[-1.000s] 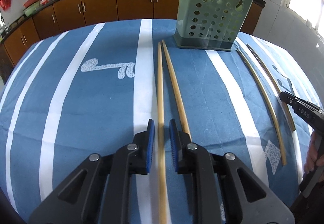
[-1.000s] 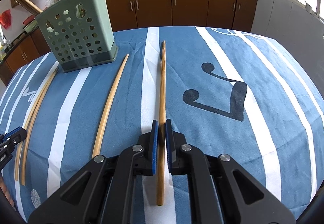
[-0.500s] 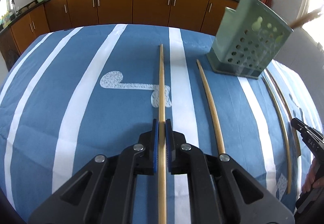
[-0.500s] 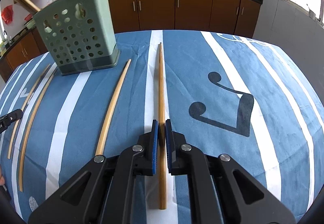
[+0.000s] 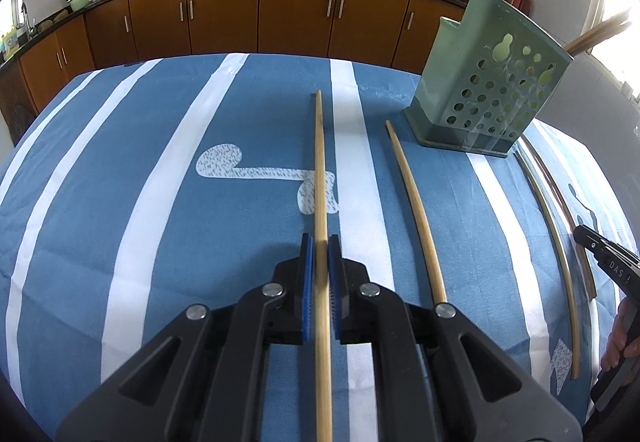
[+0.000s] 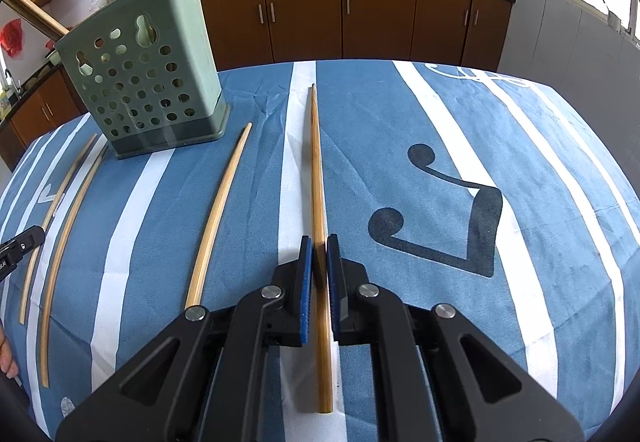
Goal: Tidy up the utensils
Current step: 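Grasp a fourth chopstick with the right gripper while the left gripper grasps one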
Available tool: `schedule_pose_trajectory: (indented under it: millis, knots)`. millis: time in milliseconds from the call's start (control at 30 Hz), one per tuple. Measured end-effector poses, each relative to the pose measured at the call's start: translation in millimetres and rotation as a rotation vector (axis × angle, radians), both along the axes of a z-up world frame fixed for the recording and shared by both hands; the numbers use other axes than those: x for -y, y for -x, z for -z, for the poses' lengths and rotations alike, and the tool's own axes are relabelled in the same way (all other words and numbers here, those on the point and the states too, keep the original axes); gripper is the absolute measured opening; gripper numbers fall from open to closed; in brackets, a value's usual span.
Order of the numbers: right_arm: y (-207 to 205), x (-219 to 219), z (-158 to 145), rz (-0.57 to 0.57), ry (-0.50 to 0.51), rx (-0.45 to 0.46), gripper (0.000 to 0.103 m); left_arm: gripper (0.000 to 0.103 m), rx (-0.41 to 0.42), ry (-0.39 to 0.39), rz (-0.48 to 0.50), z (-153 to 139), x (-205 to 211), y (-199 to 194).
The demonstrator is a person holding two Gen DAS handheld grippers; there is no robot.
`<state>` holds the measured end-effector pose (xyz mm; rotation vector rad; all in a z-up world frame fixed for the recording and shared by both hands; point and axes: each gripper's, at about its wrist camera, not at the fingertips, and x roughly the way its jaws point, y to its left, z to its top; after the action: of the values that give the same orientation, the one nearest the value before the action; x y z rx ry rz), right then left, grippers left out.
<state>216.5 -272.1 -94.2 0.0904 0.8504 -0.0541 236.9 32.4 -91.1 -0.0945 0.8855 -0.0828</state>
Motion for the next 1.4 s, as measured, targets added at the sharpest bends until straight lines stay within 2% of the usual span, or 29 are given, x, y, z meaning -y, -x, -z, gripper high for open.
schedule_pose_trajectory:
  millis: [1133,1233,1333,1400]
  knots:
    - [1.0,1.0,0.6,-0.001,-0.003,0.004,0.009,0.010,-0.001,0.051,-0.003,0.9,-6.6,0.2]
    - [3.7,-0.5,0.8,0.002,0.006,0.003,0.009,0.010,0.000,0.039,-0.002,0.8,-4.6,1.2]
    - [11.0,-3.2,0.8,-0.011,0.010,0.002,0.009,0.012,0.000,-0.012,0.020,0.1,1.3,10.7]
    - [14.5,-2.1,0.9,-0.014,-0.005,0.003,0.009,0.013,0.000,-0.011,0.027,0.1,1.5,18.8]
